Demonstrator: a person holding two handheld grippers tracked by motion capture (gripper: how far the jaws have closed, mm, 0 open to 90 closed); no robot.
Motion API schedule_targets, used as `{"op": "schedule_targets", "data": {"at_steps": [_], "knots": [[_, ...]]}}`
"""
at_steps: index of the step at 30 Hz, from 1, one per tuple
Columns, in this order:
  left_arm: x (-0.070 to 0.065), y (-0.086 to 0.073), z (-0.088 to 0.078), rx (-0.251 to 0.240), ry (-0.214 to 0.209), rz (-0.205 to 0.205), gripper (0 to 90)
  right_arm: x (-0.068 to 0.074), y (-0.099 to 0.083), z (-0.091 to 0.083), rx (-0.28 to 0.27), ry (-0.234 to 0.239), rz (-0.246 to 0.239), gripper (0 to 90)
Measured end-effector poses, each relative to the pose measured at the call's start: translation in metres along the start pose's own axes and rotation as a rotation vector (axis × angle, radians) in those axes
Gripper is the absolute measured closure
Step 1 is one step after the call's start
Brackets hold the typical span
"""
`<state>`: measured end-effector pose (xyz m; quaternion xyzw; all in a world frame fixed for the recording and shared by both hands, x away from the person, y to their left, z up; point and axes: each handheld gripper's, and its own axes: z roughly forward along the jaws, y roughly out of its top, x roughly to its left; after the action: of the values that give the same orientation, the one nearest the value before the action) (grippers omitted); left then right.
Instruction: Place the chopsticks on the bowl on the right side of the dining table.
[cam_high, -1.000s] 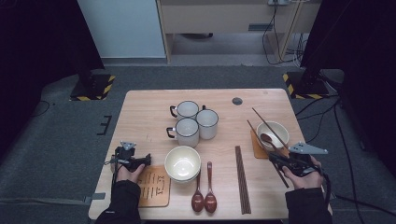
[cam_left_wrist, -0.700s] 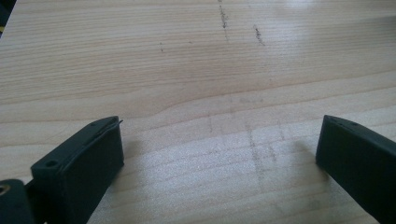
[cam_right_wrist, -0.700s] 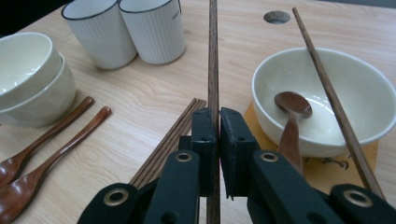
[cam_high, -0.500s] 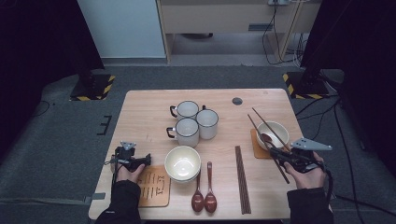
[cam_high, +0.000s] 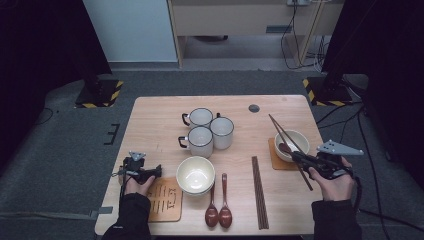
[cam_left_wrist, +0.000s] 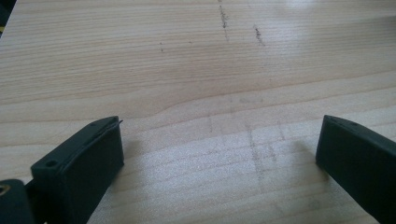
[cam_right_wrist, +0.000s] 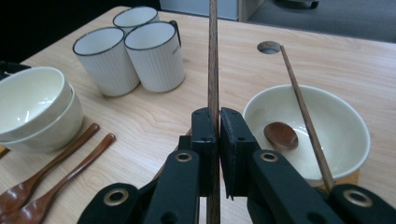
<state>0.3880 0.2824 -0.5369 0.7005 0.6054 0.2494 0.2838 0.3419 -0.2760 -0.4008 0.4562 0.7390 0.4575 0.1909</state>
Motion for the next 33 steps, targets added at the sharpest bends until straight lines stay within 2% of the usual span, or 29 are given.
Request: {"op": "schedule_targets", "data": {"at_steps": [11,33], "knots": [[0.0,0.0,0.0,0.0,0.0,0.0,0.0,-0.011,0.013,-0.004,-0.019,-0.009,0.001,84.9],[0.0,0.0,0.0,0.0,0.0,0.0,0.0,-0.046,0.031,0.0,-0.02,-0.022,-0.002,84.9]]}}
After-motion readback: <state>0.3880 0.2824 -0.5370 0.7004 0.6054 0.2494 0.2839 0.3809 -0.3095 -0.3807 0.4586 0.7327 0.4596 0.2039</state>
